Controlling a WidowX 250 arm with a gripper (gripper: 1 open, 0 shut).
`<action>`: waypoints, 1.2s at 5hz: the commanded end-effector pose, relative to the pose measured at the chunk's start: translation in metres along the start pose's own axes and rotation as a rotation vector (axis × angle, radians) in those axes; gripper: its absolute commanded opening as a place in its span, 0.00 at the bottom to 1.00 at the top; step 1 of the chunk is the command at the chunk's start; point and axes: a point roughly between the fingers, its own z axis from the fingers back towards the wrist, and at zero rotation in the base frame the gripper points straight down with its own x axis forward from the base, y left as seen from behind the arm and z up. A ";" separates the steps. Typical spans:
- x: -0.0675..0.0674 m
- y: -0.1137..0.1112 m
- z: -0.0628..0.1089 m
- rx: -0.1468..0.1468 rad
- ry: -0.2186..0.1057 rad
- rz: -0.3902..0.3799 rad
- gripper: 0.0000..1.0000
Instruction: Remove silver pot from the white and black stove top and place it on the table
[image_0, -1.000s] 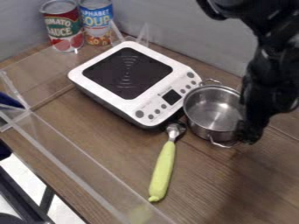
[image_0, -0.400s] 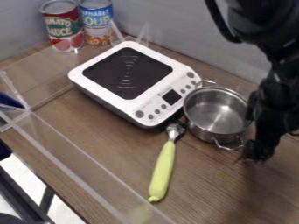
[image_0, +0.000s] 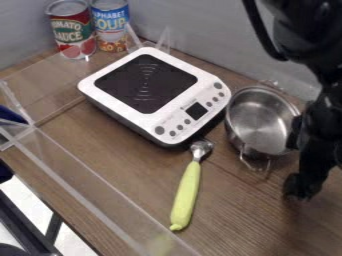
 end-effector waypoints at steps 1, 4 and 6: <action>0.004 -0.003 0.024 0.032 -0.057 -0.062 0.00; 0.008 -0.005 0.022 0.012 -0.056 -0.060 0.00; 0.015 -0.001 0.021 -0.004 -0.017 0.037 1.00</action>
